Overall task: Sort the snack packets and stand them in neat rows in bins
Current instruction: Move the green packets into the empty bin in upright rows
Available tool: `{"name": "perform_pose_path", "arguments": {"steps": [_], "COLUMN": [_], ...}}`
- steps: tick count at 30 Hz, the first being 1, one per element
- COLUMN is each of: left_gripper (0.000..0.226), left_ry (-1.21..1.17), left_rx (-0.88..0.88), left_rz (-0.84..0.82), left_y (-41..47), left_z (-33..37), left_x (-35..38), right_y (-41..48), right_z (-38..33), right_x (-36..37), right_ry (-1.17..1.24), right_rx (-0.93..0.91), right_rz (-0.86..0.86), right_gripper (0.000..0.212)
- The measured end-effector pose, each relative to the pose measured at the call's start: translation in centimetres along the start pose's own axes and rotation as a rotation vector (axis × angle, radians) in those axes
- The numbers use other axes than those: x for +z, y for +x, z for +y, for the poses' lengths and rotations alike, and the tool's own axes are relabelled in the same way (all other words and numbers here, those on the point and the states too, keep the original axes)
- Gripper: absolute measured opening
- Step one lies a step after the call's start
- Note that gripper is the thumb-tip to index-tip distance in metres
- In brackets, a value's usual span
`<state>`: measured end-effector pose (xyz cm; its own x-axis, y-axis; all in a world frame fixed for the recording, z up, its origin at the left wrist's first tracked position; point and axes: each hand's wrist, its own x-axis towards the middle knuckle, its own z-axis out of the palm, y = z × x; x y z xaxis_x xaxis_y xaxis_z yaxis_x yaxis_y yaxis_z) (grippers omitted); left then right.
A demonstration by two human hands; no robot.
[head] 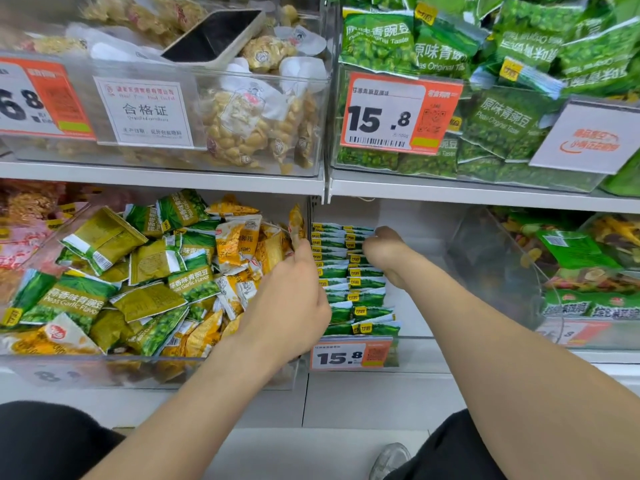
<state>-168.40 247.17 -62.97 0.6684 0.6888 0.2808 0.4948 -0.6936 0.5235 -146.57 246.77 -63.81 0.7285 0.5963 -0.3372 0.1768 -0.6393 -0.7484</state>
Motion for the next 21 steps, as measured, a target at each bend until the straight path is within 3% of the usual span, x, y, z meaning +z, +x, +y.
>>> {"name": "perform_pose_path", "arguments": {"steps": [7, 11, 15, 17, 21], "left_gripper": [0.058, 0.059, 0.064, 0.066, 0.069], "left_ry": [-0.011, -0.029, -0.023, -0.010, 0.010], "left_rx": [0.005, -0.009, -0.011, -0.022, -0.041], "left_rz": [-0.040, -0.027, 0.011, 0.022, 0.029], "left_y": [0.3, 0.2, -0.1, -0.4, -0.5], "left_z": [-0.2, -0.3, 0.0, 0.3, 0.8], "left_x": [-0.1, -0.2, 0.0, 0.0, 0.2], "right_y": [0.5, -0.6, -2.8, -4.3, -7.3], "right_z": [-0.5, 0.3, 0.8, 1.2, 1.3], "right_x": [0.6, -1.2, -3.3, -4.1, -4.1], "right_ry": [0.044, 0.036, -0.323, -0.501, -0.417], "right_rx": [0.023, -0.008, -0.006, 0.046, 0.140], "right_rz": [-0.058, -0.130, -0.011, -0.128, -0.368], "right_gripper": [0.062, 0.078, 0.043, 0.036, 0.049]}}
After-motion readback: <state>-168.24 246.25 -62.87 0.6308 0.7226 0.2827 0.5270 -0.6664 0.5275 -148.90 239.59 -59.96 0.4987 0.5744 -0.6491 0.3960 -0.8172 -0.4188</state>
